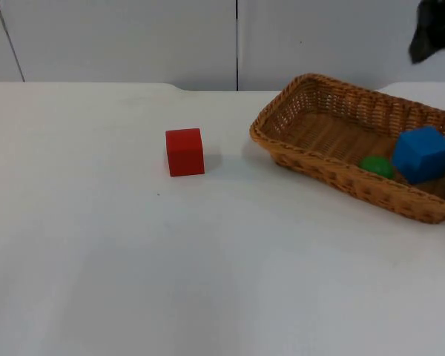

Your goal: Place all geometric objects except the red cube into the basket.

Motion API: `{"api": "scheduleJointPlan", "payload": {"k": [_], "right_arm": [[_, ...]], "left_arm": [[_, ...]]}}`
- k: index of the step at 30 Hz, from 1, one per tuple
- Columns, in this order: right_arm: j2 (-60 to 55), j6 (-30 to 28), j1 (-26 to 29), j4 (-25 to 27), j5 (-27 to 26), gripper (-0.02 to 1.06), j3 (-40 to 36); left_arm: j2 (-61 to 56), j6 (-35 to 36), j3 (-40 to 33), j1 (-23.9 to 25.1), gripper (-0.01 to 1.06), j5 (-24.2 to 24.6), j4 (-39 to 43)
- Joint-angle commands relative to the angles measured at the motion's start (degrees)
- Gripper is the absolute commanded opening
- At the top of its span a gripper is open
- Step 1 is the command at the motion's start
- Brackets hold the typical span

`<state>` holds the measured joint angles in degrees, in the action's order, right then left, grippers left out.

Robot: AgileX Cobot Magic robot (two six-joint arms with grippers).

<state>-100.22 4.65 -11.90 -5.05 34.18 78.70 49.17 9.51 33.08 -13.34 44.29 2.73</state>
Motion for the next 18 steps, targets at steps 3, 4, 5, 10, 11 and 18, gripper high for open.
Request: {"api": "scheduleJointPlan", "payload": {"k": [3,4,5,10,11,18], "right_arm": [[9.3,-5.4,-0.8,2.2,9.7,1.03,0.4],[11.8,-6.8,-0.8,2.9,11.2,1.03,0.4],[11.8,-6.8,-0.8,2.9,11.2,1.03,0.4],[22.0,-12.3,-0.8,6.7,13.7,1.03,0.0],[22.0,-12.3,-0.8,6.7,13.7,1.03,0.0],[34.6,-14.1,-0.8,6.7,12.8,1.03,-8.8]], "left_arm": [[-0.5,0.2,-0.2,0.1,1.05,-1.5,0.1],[-0.5,0.2,-0.2,0.1,1.05,-1.8,0.1],[-0.5,0.2,-0.2,0.1,1.05,-1.8,0.1],[-0.6,0.2,0.0,0.1,1.05,-1.5,0.3],[-0.6,0.2,0.0,0.1,1.05,-1.5,0.3],[-5.3,-2.0,3.9,0.1,1.05,2.5,0.3]]}}
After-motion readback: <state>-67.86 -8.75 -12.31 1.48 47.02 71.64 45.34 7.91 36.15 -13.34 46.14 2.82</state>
